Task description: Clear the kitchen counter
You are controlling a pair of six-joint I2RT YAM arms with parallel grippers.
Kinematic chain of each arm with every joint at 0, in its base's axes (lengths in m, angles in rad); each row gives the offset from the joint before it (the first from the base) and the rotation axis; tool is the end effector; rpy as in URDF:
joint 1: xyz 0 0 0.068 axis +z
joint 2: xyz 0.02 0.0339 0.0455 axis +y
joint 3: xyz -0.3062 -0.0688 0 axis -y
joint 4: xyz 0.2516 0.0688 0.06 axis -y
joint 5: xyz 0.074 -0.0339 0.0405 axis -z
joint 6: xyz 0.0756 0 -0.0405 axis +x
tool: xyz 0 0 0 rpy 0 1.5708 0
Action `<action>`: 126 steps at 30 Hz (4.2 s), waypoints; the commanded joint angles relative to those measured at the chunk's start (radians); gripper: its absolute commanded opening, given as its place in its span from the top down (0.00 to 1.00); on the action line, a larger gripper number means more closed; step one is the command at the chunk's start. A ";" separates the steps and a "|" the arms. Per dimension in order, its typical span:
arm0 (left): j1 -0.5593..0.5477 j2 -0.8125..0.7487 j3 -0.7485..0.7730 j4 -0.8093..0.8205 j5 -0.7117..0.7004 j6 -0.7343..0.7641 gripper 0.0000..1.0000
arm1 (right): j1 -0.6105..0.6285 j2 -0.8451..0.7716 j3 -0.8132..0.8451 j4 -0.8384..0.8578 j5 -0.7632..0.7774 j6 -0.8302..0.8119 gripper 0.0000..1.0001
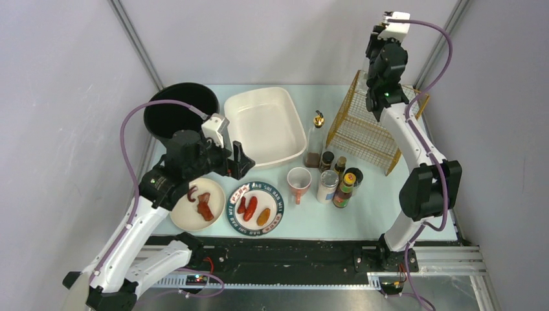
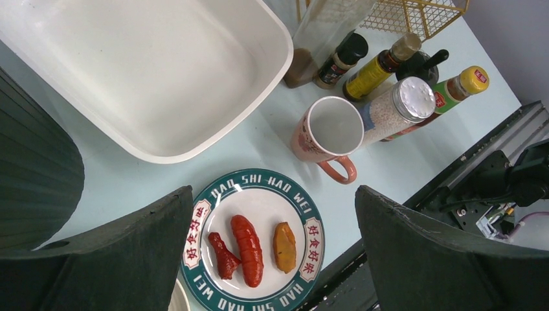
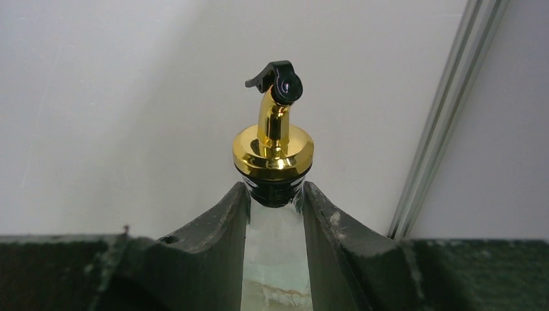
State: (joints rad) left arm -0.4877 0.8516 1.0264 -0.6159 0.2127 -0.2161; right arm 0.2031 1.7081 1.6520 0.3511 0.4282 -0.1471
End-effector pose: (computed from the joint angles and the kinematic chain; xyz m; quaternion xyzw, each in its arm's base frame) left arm 0.1598 -0.1028 0.3836 0.1700 0.8245 -0.2676 0.4687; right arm 0.4501 0.0606 0.5041 0.0667 0.6027 -0.1045 0.7882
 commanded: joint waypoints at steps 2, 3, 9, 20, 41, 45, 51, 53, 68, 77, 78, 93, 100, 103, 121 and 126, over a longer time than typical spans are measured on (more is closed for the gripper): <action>-0.002 0.012 0.021 0.018 0.017 0.027 0.02 | 0.026 0.006 -0.031 0.155 0.032 -0.015 1.00; -0.002 0.014 0.022 0.018 0.017 0.029 0.02 | 0.029 0.009 -0.036 0.167 0.043 -0.028 1.00; -0.002 0.011 0.018 0.018 0.018 0.029 0.02 | 0.045 0.030 -0.072 0.207 0.102 -0.049 1.00; -0.002 0.002 0.018 0.019 0.012 0.031 0.02 | 0.037 0.061 0.018 0.220 0.141 -0.075 1.00; -0.001 0.000 0.023 0.018 0.003 0.035 0.02 | 0.018 0.145 0.204 0.183 0.113 -0.124 1.00; -0.001 0.001 0.024 0.018 0.005 0.036 0.02 | 0.014 0.155 0.221 0.197 0.107 -0.142 1.00; -0.001 0.003 0.022 0.019 0.005 0.035 0.02 | 0.010 0.151 0.221 0.188 0.104 -0.136 1.00; -0.001 0.004 0.023 0.018 0.006 0.035 0.02 | 0.010 0.137 0.179 0.205 0.104 -0.125 1.00; -0.001 -0.009 0.017 0.018 0.014 0.027 0.02 | 0.049 0.032 -0.193 0.312 0.129 -0.037 1.00; -0.001 -0.030 0.018 0.018 0.011 0.022 0.02 | 0.059 -0.018 -0.282 0.306 0.148 0.029 1.00; -0.001 -0.035 0.018 0.016 0.013 0.020 0.02 | 0.061 -0.025 -0.288 0.307 0.151 0.035 1.00; -0.001 -0.051 -0.005 0.015 0.010 0.012 0.02 | 0.041 -0.073 -0.325 0.087 0.142 0.184 0.46; 0.000 -0.068 -0.023 0.016 -0.028 0.020 0.02 | 0.043 -0.178 -0.332 -0.004 0.075 0.173 0.19; 0.000 -0.076 -0.015 0.012 -0.034 0.023 0.02 | 0.046 -0.248 -0.333 -0.098 0.030 0.173 0.07; 0.000 -0.168 0.014 -0.006 -0.099 -0.068 0.02 | 0.263 -0.701 -0.356 -0.781 -0.330 0.177 0.06; 0.001 -0.214 -0.002 -0.007 -0.125 -0.102 0.02 | 0.348 -0.738 -0.369 -0.864 -0.352 0.221 0.09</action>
State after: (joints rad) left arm -0.4877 0.6743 1.0077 -0.6327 0.1246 -0.2737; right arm 0.4980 0.9943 1.2972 -0.4091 0.1303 0.0326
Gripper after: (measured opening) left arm 0.985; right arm 0.918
